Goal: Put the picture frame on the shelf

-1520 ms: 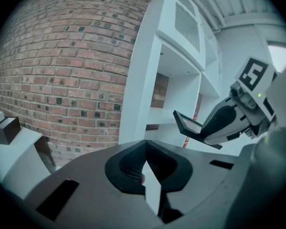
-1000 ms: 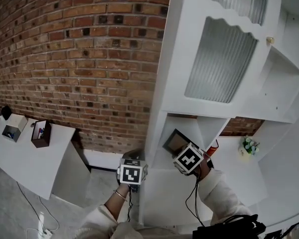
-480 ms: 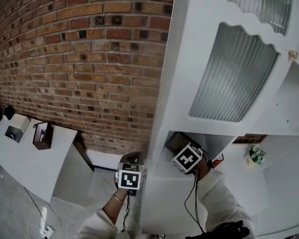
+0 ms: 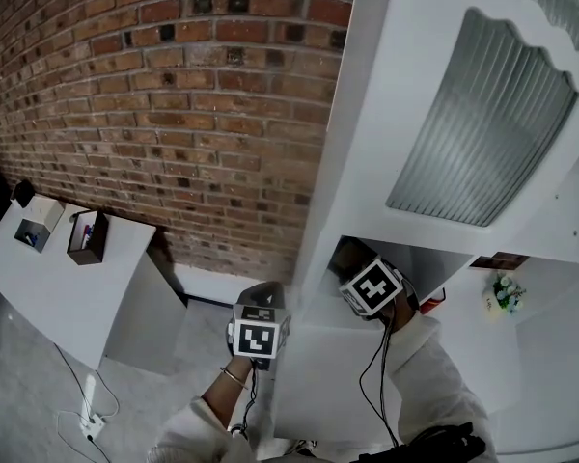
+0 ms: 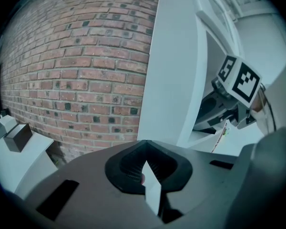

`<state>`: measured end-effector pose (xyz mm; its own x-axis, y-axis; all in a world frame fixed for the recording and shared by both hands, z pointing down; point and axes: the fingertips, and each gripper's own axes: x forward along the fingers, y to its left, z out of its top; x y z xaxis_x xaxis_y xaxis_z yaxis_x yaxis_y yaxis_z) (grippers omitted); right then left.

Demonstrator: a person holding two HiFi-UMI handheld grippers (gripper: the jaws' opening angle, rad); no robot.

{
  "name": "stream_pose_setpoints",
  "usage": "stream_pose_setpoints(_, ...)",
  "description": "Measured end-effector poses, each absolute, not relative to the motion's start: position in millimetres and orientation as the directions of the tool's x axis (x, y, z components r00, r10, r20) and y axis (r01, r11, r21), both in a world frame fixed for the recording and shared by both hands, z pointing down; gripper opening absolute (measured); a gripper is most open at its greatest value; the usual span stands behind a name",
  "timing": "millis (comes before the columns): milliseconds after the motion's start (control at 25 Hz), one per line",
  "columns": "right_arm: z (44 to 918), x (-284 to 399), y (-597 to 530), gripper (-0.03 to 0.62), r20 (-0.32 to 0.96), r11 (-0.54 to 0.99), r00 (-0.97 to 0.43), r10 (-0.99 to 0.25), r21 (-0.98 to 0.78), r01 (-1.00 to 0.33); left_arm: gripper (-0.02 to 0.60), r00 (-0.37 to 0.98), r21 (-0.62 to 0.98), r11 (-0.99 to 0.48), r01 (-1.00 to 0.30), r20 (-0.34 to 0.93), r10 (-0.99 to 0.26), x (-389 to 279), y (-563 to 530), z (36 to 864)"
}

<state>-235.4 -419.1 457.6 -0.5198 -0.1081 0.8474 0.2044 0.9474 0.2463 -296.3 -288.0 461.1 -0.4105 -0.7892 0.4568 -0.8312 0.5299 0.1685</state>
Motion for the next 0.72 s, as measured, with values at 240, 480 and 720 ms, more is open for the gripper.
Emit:
stream_pose_setpoints(240,455.5,-237.3,-418.7,0.071,0.833,0.943,-0.541,-0.117,0.264,0.203,0.008,-0.415,0.167,0.538,-0.826,0.466,-0.781,-294.8,-282.8,465.6)
stream_pose_setpoints(480,451.9,-235.8,-413.5,0.108,0.824,0.951,-0.558,-0.097,0.242,0.192,0.008,-0.421,0.172,0.539,-0.824,0.451,-0.787,-292.6,-278.4,459.0)
stream_pose_setpoints(720,447.6,-232.8,-405.0,0.120,0.818,0.954,-0.568,-0.091,0.234,0.185,0.008,-0.416,0.176,0.530,-0.830,0.438,-0.797,-290.3,-272.5,452.4)
